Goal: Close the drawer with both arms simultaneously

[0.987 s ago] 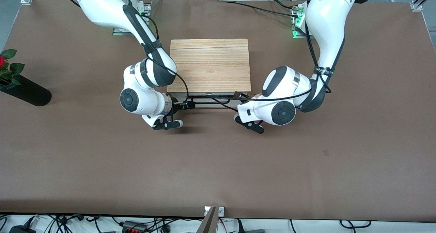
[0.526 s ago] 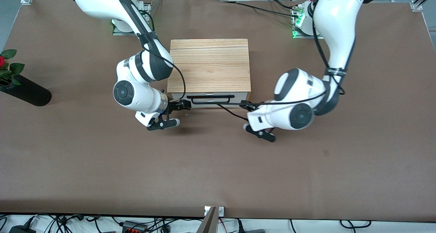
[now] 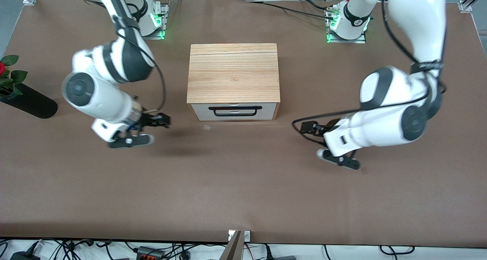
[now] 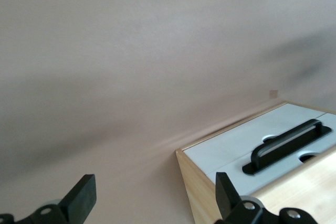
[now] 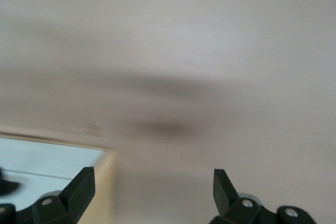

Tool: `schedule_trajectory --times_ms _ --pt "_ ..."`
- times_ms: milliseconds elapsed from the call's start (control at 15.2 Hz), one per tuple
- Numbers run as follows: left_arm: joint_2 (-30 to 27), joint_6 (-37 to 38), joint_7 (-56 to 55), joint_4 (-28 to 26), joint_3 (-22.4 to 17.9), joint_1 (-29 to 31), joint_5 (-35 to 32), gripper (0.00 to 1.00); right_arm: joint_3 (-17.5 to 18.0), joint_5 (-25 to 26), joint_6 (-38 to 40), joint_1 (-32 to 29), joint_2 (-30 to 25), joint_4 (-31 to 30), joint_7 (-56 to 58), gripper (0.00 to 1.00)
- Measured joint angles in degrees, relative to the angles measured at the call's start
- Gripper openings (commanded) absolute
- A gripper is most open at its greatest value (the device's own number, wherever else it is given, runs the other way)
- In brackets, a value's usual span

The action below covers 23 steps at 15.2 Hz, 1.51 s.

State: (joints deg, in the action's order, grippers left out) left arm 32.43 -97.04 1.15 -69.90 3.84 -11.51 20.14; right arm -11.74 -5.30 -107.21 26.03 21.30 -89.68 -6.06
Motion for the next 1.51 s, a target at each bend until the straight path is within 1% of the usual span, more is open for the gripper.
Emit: schedule_trajectory --times_ms 132,197,329,461,592,724,855,987,1118,1184,1250,1316,1382,1447,1513 --pt "-2.83 3.89 1.44 -0.01 0.01 4.21 0.0 1.0 -1.16 3.36 9.32 -0.1 -3.33 1.33 0.06 1.0" --pt "-3.84 5.06 4.85 0.01 0.03 6.79 0.0 1.0 -1.63 4.39 14.49 -0.12 -4.84 2.2 0.06 1.0" --pt "-5.38 6.54 12.84 0.17 -0.12 11.07 -0.29 1.0 -3.53 5.13 22.18 -0.23 -6.58 5.49 0.06 1.0" --pt "-6.95 7.33 17.32 0.32 -0.17 12.99 -3.52 1.0 -5.91 5.19 27.43 -0.56 -7.09 9.44 0.06 1.0" --pt "-8.12 8.6 20.66 0.38 -0.16 13.87 -5.66 1.0 -7.72 5.19 28.89 -1.09 -7.09 11.3 0.06 1.0" --pt "-9.01 11.71 20.91 0.45 -0.16 14.07 -6.02 1.0 -9.41 5.22 28.67 -1.57 -6.84 13.04 0.06 1.0" --pt "-10.23 14.46 20.02 0.64 -0.17 14.21 -7.41 1.0 -10.48 5.66 28.29 -1.97 -6.38 16.72 0.06 1.0" --pt "-12.92 17.76 19.39 0.87 0.03 14.21 -12.27 1.0 -11.01 5.64 31.68 -1.99 -6.25 18.92 0.06 1.0" --pt "-16.39 21.26 18.38 0.56 0.38 14.13 -15.52 1.0 -11.0 5.04 34.14 -2.0 -6.27 19.44 0.33 1.0" --pt "-17.84 21.7 17.19 -0.27 0.72 14.03 -16.99 1.0 -10.71 4.72 34.41 -2.16 -6.3 19.33 0.82 1.0" --pt "-19.18 21.37 15.58 -1.87 1.4 13.88 -18.39 1.0 -9.42 4.66 34.47 -3.09 -6.6 18.92 1.2 1.0" --pt "-20.89 19.62 13.6 -4.83 2.48 13.81 -19.25 1.0 -6.6 4.66 34.16 -5.45 -7.38 17.93 1.28 1.0" --pt "-23.26 16.3 12.07 -9.23 3.55 13.71 -19.75 1.0 -2.58 4.67 32.94 -9.4 -8.7 16.11 1.29 1.0" --pt "-26.36 12.75 10.93 -14.67 4.32 13.57 -20.01 1.0 1.58 4.67 30.57 -14.03 -10.61 13.28 1.36 1.0" --pt "-29.9 9.75 10.18 -20.23 4.88 13.43 -20.06 1.0 4.69 4.67 27.71 -18.12 -12.91 9.72 1.57 1.0"
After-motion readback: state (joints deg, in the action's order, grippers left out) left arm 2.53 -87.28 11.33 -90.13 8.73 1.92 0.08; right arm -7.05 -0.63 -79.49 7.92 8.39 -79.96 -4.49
